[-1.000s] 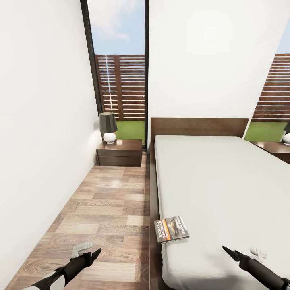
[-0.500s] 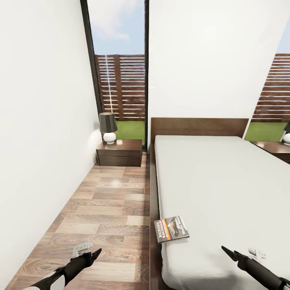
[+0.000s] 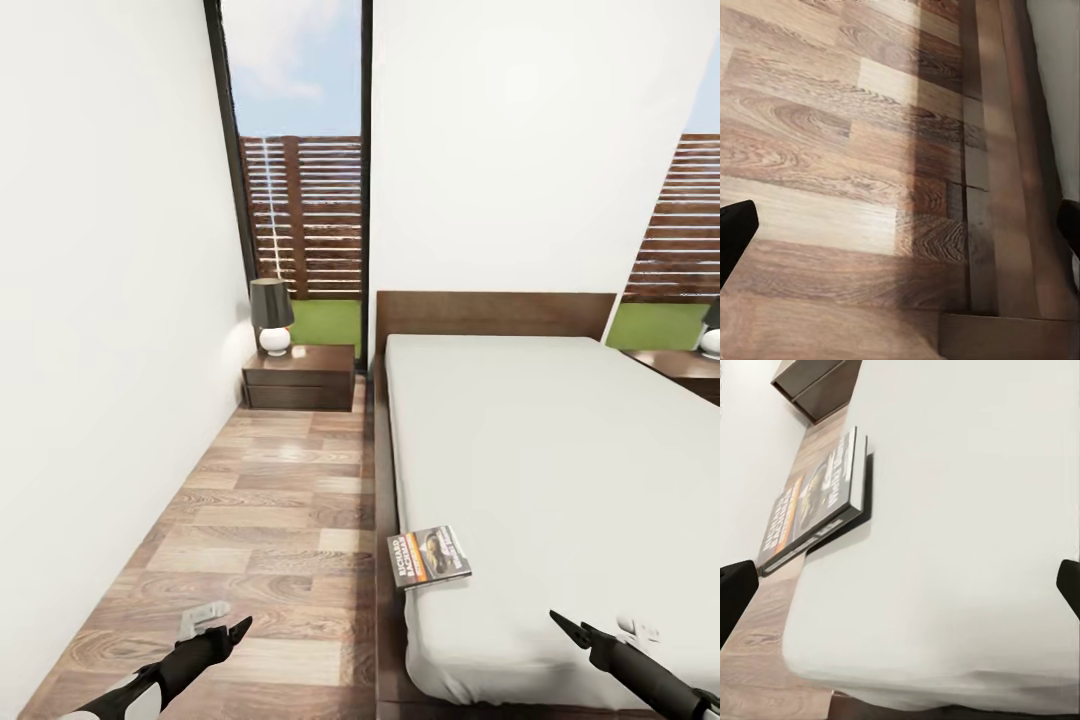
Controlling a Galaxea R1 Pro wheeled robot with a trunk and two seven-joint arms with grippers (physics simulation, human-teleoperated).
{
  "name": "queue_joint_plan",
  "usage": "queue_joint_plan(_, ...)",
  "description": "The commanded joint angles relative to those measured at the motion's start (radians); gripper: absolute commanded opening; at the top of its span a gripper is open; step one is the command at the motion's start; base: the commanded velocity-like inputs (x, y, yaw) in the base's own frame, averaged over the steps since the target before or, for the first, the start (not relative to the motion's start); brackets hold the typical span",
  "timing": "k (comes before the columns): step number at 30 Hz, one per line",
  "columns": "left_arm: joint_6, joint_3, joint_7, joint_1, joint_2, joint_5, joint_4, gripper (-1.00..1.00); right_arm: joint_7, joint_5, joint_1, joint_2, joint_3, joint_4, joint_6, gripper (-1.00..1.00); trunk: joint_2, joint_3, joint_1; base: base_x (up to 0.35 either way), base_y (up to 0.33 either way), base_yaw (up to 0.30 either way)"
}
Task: In the bedroom, move the book from the bed onto either nightstand, and place the two sandals side by side next to the bed.
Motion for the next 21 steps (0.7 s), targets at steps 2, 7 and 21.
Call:
queue_joint_plan(2, -0.004, -0.008, -0.003, -0.001, 0.0, 0.007, 0.001, 1.0, 0.005, -0.007, -0.002, 0.0, 0.008, 0.004, -0.007, 1.0, -0.001, -0.001, 0.0, -0.007, 0.263, 0.0)
queue_joint_plan(7, -0.004, -0.008, -0.002, -0.001, 0.001, 0.007, 0.001, 1.0, 0.005, -0.007, -0.002, 0.0, 0.008, 0.004, -0.007, 1.0, -0.001, -0.001, 0.0, -0.002, 0.303, 0.0)
queue_joint_plan(21, -0.004, -0.008, -0.002, -0.001, 0.0, 0.007, 0.001, 1.0, 0.005, -0.007, -0.002, 0.0, 0.009, 0.004, -0.007, 1.0, -0.001, -0.001, 0.0, 0.0, 0.237, 0.0)
